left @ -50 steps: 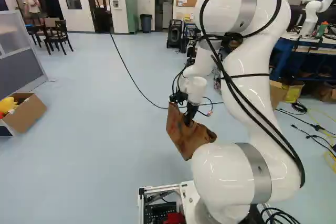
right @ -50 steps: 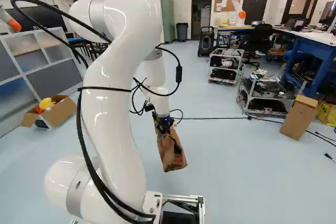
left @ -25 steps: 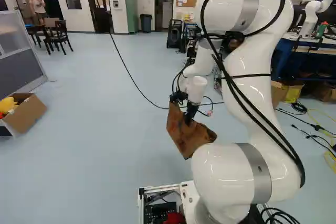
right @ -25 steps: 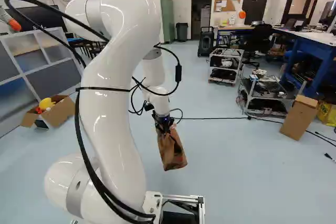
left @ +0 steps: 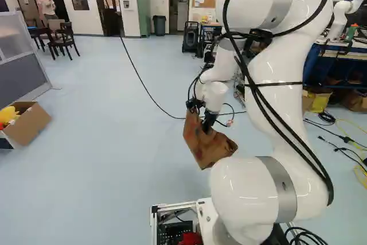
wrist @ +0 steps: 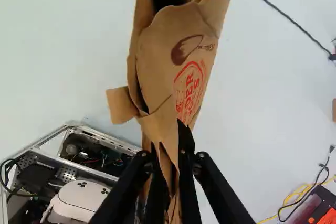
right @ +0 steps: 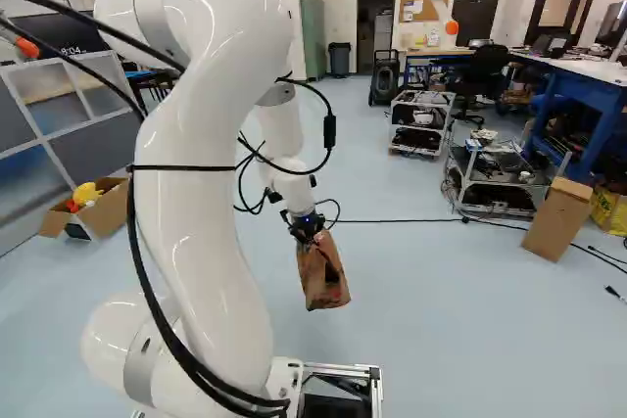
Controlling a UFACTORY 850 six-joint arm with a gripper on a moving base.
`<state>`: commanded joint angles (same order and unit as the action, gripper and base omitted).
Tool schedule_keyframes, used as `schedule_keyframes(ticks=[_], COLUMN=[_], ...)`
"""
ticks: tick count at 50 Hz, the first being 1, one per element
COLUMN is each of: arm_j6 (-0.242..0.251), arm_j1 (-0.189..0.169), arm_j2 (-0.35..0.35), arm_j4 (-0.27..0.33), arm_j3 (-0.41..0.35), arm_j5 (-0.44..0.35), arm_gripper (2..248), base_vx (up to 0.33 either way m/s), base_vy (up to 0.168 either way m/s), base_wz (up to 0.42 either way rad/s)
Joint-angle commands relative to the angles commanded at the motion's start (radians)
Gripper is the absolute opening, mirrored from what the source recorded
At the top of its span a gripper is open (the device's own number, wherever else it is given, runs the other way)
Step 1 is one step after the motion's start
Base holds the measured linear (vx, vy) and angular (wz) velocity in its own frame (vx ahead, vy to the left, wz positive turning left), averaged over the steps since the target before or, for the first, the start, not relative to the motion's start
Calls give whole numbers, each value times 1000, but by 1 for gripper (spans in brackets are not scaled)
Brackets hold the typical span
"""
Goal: Pick up the grocery bag from the ground
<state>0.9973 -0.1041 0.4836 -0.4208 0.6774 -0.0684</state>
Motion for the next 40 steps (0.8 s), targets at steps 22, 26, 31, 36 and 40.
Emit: schedule_keyframes(ticks=[22, 26, 31, 36, 40], arm_j6=[-155, -189, -236, -283, -324], arm_j1=[16, 20, 25, 30, 34], arm_j2=[-118, -144, -180, -217, -248], arm_j4=[65, 80, 99, 120, 137], arm_j3=[-92, -112, -139, -168, -192], arm_j5=[-125, -152, -190, -229, -261], arm_gripper=[21, 21, 21, 21, 21], base_vx=[0, 0, 0, 0, 0], base_vy=[0, 0, 0, 0, 0], base_wz=[0, 0, 0, 0, 0])
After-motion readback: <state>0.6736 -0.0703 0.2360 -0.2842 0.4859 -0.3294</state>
